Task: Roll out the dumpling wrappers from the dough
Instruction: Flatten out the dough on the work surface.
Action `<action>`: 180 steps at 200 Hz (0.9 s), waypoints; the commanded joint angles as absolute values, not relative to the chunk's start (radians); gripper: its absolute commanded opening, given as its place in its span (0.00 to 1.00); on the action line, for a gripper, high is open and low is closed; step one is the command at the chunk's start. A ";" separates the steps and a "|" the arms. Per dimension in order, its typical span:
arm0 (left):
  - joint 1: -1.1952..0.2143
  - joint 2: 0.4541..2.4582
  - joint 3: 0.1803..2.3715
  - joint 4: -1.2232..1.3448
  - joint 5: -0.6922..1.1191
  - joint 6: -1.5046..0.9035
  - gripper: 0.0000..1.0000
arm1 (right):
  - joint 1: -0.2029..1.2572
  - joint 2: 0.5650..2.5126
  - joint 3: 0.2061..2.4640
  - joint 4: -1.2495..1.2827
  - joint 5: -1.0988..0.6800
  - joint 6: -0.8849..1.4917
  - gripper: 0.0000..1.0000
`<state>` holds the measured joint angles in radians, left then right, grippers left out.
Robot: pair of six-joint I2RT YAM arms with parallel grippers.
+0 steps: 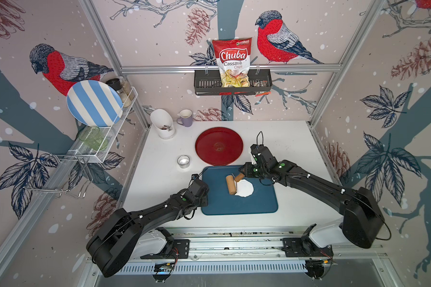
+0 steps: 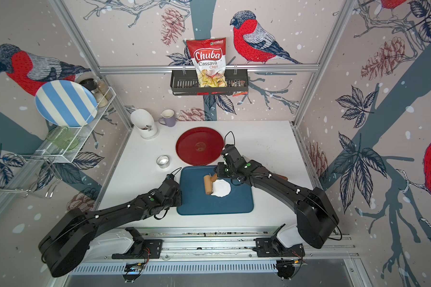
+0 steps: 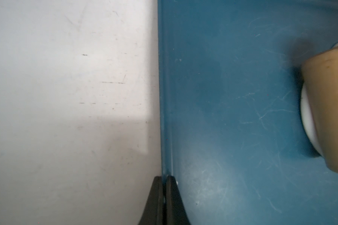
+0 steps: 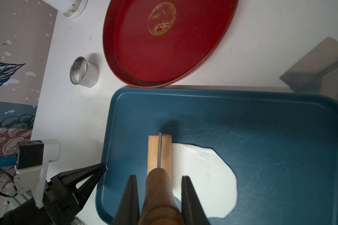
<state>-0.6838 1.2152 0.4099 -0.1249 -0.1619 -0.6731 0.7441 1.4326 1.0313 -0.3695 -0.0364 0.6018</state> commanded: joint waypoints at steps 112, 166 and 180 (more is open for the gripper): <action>-0.657 1.187 0.401 -0.213 -0.187 -0.664 0.00 | 0.544 1.105 0.853 -0.360 -0.077 0.599 0.00; -0.647 1.188 0.402 -0.217 -0.183 -0.659 0.00 | 0.540 1.060 0.769 -0.387 -0.083 0.587 0.00; -0.646 1.189 0.403 -0.216 -0.182 -0.658 0.00 | 0.541 1.063 0.755 -0.388 -0.083 0.587 0.00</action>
<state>-0.6506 1.1851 0.4026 -0.1585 -0.1562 -0.6716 0.5419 1.0653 0.7727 -0.3973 -0.0792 0.5999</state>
